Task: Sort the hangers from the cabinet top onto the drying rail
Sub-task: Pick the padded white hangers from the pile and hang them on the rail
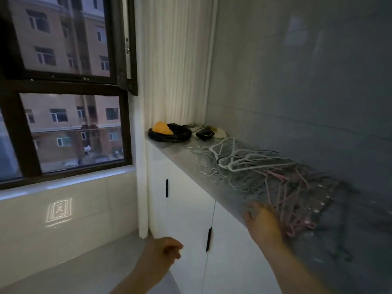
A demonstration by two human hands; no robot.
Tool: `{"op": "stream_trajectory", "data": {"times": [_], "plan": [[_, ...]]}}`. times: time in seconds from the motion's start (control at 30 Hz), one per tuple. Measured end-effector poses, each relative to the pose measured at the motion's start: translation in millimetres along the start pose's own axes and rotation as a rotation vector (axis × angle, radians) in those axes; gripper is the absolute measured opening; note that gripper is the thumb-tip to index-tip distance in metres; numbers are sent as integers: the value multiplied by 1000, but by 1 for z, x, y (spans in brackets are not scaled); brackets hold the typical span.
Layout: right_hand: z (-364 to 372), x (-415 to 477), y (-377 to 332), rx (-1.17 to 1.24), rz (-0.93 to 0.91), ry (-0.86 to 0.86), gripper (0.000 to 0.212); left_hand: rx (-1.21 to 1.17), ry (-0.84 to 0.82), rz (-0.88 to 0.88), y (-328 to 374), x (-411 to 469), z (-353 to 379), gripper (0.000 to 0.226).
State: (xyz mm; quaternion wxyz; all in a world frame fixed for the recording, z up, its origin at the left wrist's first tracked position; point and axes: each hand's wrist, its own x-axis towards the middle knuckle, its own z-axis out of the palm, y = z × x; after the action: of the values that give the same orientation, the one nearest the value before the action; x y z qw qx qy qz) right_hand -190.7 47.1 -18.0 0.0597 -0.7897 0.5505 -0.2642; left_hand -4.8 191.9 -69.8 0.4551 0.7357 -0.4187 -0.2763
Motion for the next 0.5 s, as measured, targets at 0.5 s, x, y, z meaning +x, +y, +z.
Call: {"op": "stream_trajectory", "data": {"times": [0.5], "plan": [[32, 134, 61, -329, 236, -205, 45, 111, -1, 233, 91, 227, 61, 23]]}}
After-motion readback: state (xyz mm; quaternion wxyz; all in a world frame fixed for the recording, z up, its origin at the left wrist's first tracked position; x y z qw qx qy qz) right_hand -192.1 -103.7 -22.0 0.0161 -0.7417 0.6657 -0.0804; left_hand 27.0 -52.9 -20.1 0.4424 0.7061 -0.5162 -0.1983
